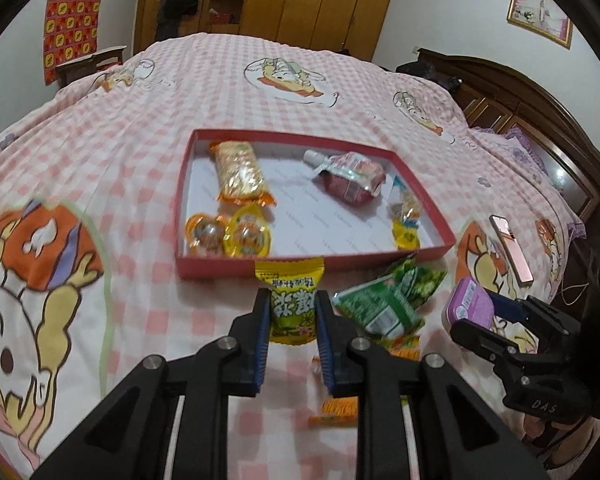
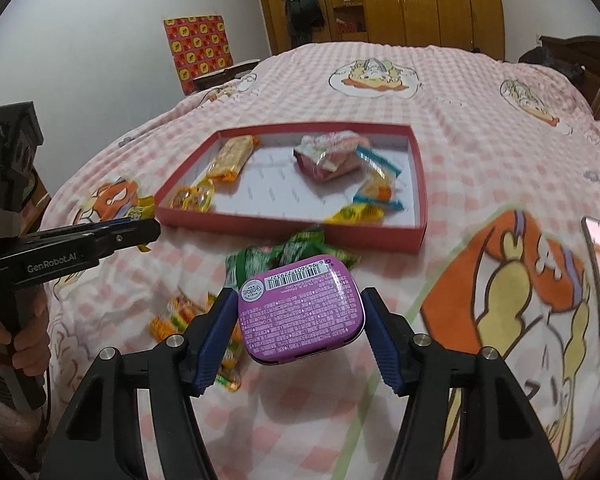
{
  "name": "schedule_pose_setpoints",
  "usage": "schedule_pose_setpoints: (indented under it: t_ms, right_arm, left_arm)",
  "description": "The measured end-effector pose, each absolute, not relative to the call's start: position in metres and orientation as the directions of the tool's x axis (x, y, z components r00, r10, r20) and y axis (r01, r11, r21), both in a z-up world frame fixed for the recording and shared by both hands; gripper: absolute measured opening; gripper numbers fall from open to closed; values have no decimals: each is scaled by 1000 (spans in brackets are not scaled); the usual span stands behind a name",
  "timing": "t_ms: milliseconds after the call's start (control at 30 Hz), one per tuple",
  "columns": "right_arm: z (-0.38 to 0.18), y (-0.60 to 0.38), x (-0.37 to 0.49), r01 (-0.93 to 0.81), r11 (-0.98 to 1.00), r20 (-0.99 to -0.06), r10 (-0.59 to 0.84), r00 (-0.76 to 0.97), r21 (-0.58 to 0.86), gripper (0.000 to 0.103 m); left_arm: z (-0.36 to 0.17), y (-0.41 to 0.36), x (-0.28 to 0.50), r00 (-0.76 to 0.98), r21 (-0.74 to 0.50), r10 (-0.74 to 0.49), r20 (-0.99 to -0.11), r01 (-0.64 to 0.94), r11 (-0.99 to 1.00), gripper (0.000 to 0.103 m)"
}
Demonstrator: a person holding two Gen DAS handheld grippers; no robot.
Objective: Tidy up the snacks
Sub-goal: 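Carry the candy pack and purple tin into the red box with both tools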
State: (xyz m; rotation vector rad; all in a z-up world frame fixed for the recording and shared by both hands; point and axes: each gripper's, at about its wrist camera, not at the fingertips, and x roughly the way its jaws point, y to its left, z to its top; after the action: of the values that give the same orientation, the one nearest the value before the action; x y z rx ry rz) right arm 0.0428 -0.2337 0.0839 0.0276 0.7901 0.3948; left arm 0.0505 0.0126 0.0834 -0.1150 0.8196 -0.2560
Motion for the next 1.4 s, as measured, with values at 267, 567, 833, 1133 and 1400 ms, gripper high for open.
schedule_pose_setpoints:
  t_ms: [267, 567, 833, 1133, 1400]
  right_arm:
    - [95, -235, 77, -313, 934, -676, 343, 652, 172, 64]
    - [97, -235, 115, -293, 939, -674, 336, 658, 182, 64]
    - [87, -234, 143, -280, 940, -688, 335, 644, 195, 64]
    - [68, -233, 166, -253, 947, -705, 318, 634, 200, 64]
    - [61, -233, 179, -248, 945, -699, 324, 638, 212, 64]
  left_arm:
    - [91, -4, 84, 653, -184, -282, -703, 216, 959, 22]
    - [80, -24, 114, 629, -167, -268, -730, 216, 962, 22]
    - [66, -33, 135, 607, -156, -265, -750, 227, 961, 22]
    - [53, -35, 142, 593, -136, -258, -763, 243, 960, 22]
    - [46, -32, 150, 586, -137, -247, -772, 226, 964, 22]
